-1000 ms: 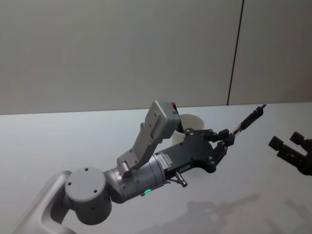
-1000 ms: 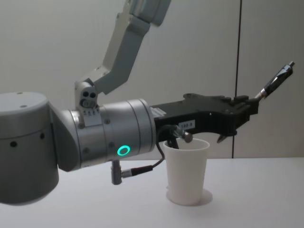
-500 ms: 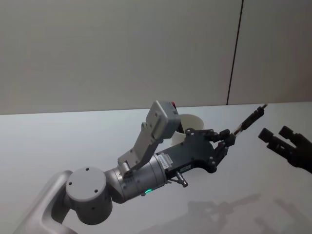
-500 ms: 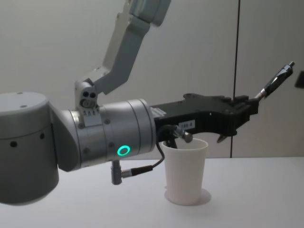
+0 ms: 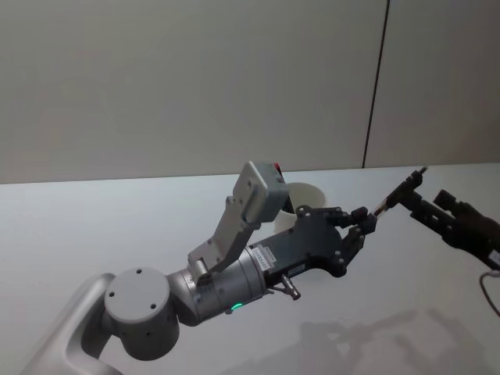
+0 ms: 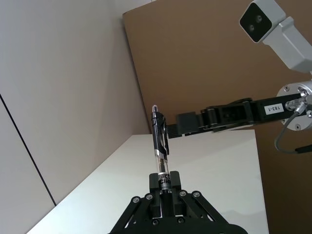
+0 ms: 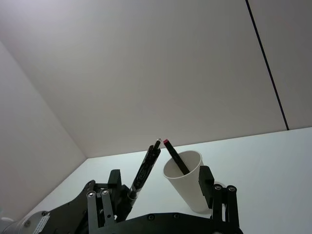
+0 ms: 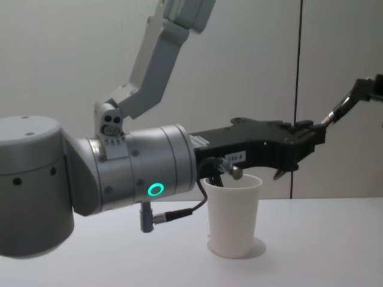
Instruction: Place the pen into the pen holder.
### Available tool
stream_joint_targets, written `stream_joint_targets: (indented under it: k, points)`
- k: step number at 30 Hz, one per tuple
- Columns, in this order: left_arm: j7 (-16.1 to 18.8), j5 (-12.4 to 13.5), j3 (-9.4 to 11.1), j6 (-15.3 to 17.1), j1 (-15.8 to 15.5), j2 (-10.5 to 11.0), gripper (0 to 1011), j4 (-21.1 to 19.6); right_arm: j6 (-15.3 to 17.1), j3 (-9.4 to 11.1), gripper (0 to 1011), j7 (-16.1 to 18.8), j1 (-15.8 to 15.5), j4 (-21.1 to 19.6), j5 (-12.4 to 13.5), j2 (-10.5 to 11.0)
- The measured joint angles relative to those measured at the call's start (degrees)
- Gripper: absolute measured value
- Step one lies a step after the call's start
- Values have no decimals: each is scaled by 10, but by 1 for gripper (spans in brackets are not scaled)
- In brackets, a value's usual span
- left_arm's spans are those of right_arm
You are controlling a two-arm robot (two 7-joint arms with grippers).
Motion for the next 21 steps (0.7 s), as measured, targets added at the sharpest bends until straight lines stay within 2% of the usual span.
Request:
stream_joint_targets:
  k: [8,21]
  points:
    - [0,0,0,0,0,0,137,0,18,-11,1001,-35,18,-5,9,-14]
    - [0,0,0,0,0,0,137,0,41,-24,1001,-71,39,-6,28,-33]
